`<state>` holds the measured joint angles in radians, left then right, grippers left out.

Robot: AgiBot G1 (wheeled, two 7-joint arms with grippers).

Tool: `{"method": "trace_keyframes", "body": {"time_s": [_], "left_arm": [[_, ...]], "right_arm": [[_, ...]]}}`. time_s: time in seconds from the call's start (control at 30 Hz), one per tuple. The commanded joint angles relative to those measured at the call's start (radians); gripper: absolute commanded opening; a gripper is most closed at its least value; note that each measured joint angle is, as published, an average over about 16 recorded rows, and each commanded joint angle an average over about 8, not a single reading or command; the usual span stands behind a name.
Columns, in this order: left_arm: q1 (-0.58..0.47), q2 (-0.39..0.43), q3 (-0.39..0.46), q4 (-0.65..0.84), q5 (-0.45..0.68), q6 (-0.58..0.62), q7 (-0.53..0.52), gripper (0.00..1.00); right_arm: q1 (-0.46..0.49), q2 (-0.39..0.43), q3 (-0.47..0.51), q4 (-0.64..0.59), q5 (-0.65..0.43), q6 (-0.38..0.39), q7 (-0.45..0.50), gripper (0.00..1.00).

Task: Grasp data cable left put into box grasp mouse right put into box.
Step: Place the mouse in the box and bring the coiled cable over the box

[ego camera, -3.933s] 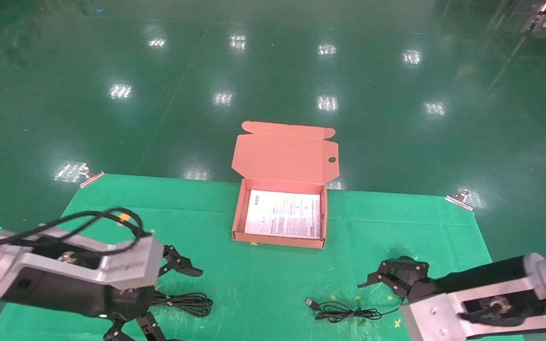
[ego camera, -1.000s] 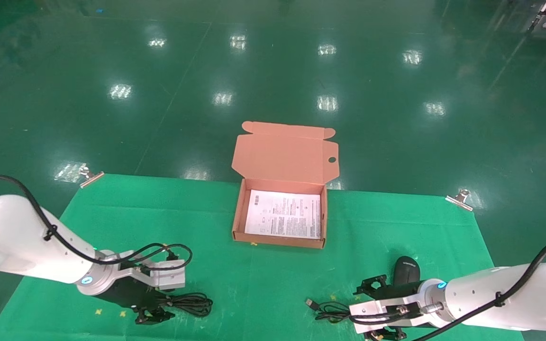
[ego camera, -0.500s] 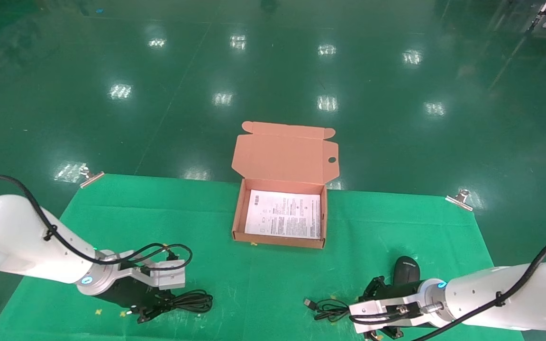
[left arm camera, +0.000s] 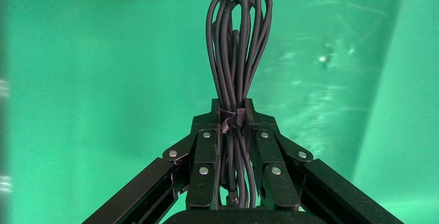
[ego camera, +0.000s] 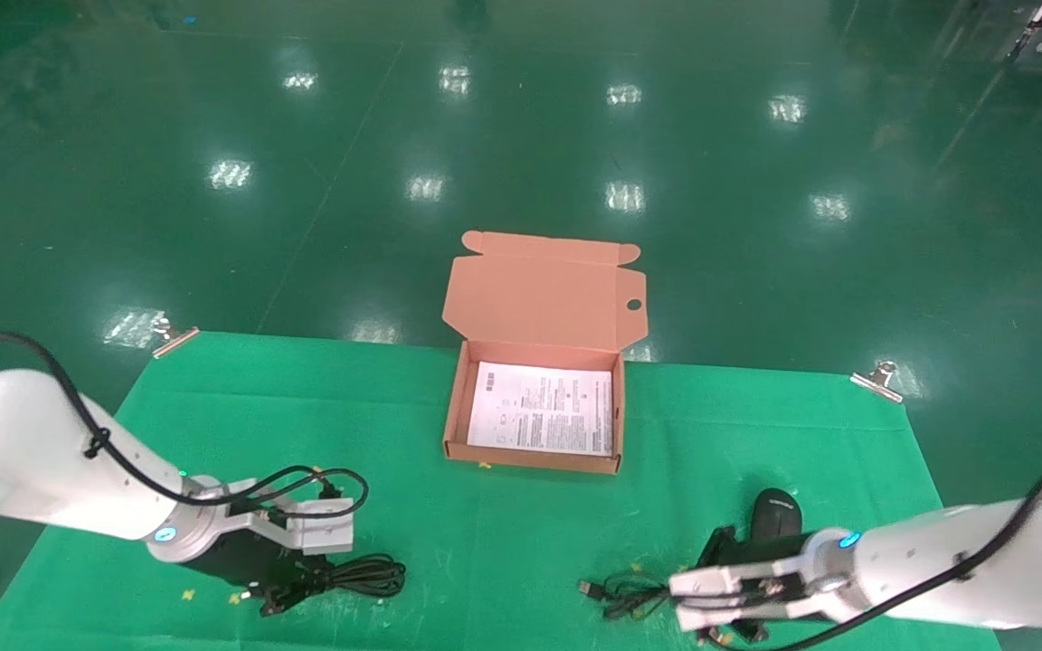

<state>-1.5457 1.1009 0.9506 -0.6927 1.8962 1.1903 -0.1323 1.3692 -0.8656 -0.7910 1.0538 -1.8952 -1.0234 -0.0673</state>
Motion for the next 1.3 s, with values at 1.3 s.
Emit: {"method": "trace_keyframes", "body": {"time_s": [1.3], "left_arm": [[-0.134, -0.081, -0.099, -0.492, 0.181, -0.216, -0.26, 0.0]], "right_arm": [[0.428, -0.3, 0.151, -0.242, 0.137, 0.187, -0.153, 0.0]]}}
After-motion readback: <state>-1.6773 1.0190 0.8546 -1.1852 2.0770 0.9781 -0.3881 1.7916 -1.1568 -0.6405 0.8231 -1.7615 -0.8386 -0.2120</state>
